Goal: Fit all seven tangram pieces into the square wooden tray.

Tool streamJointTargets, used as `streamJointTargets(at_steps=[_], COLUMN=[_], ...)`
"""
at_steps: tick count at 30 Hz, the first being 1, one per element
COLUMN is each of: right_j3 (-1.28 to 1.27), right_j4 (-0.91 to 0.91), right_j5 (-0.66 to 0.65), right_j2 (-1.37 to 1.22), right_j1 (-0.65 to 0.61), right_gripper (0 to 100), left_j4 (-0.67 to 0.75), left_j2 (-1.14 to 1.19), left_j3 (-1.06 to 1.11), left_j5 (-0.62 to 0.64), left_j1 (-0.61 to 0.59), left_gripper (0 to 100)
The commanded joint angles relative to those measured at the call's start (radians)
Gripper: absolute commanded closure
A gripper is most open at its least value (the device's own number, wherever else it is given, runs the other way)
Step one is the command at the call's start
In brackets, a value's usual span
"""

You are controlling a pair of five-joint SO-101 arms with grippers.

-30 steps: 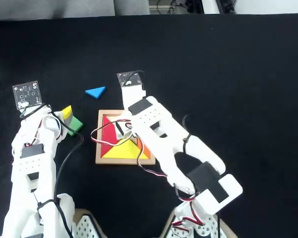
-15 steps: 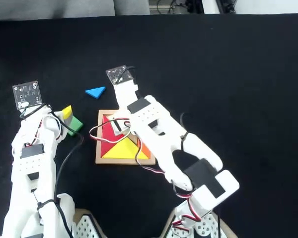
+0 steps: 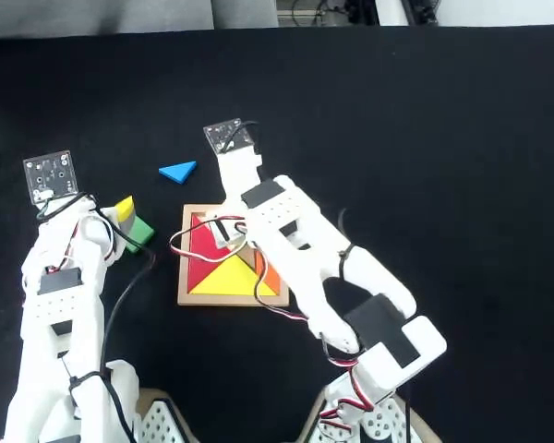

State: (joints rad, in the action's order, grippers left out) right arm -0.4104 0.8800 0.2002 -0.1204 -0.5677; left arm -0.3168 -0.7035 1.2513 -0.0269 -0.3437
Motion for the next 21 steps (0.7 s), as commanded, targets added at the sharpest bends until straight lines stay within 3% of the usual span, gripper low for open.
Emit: streamJointTargets(at_steps=[1, 21], right_j3=[0.033, 0.074], right_j4=[-0.017, -0.029], right_j5=[-0.014, -0.014], right_j2=[0.005, -0.107], right_j1=[0.018, 0.031], right_gripper=[98.7, 98.7], left_j4=[0.023, 0.023], left_j2=[-0.002, -0.002], left_j3=[-0.019, -0.016], left_j5=[0.006, 0.006], left_j1=[-0.005, -0.005], left_gripper=[70, 70])
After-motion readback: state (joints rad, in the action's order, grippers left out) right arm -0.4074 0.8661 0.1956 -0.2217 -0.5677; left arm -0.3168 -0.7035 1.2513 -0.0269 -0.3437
